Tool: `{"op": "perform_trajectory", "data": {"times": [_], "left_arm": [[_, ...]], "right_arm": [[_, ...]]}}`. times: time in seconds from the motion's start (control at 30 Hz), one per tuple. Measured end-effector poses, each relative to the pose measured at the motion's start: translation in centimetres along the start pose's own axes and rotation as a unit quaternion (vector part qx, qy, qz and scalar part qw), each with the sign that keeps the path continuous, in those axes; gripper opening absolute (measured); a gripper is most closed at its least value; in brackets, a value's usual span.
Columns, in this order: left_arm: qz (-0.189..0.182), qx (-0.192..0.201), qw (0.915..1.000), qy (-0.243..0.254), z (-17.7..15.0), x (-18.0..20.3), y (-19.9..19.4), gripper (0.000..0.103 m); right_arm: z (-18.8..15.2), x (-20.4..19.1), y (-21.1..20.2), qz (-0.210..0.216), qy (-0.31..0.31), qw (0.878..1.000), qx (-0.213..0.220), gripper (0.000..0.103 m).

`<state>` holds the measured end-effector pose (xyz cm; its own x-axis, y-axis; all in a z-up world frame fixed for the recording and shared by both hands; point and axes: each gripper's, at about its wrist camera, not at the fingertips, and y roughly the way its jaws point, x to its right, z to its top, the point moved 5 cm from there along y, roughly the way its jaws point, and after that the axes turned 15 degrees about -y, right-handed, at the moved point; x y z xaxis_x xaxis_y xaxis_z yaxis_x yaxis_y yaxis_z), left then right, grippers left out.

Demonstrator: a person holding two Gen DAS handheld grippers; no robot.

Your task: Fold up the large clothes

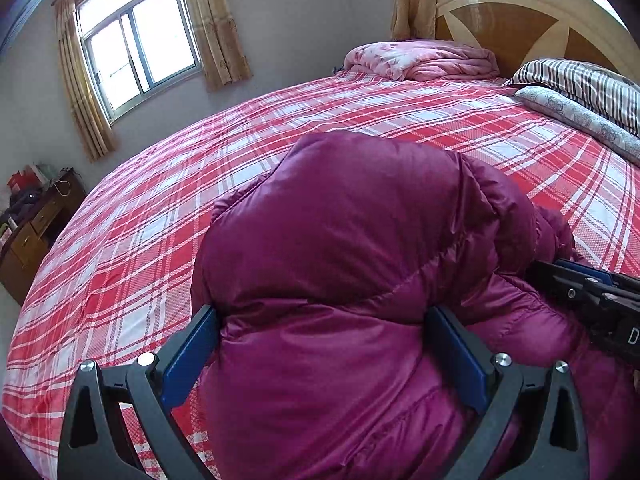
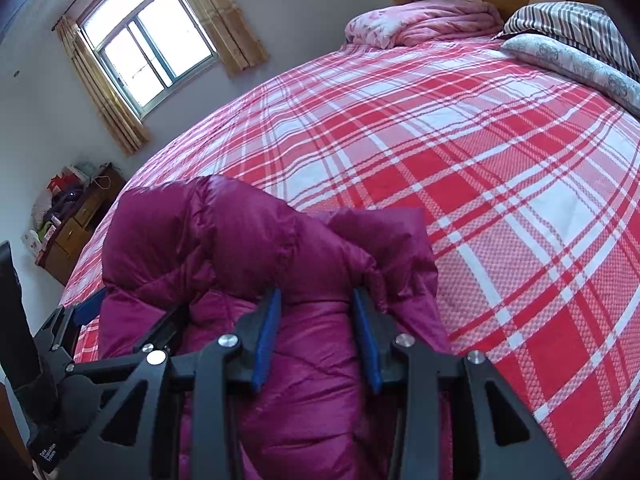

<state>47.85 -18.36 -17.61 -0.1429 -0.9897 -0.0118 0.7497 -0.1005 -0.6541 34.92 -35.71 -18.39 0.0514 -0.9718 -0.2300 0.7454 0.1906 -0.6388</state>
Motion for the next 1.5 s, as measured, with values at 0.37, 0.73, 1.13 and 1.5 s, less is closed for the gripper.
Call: {"op": "perform_trajectory", "data": {"times": [0.37,0.73,1.13,1.5], "left_arm": [[-0.001,-0.006,1.0,-0.002,-0.2,-0.1,0.3,0.102],[0.003,-0.011,0.9999,0.001,-0.3,0.0,0.5,0.102],[-0.002,-0.025,0.9997,-0.003,-0.3,0.0,1.1,0.102],[-0.009,-0.035,0.9993,-0.011,-0.1,-0.6,0.3,0.102]], "right_arm": [[0.0,-0.1,0.3,-0.004,-0.006,1.0,-0.008,0.041],[0.0,0.0,0.5,-0.003,-0.007,1.0,-0.011,0.041],[-0.1,0.0,0.6,-0.003,-0.008,1.0,-0.014,0.042],[0.1,0.4,-0.3,0.054,0.013,0.998,0.008,0.056]]}}
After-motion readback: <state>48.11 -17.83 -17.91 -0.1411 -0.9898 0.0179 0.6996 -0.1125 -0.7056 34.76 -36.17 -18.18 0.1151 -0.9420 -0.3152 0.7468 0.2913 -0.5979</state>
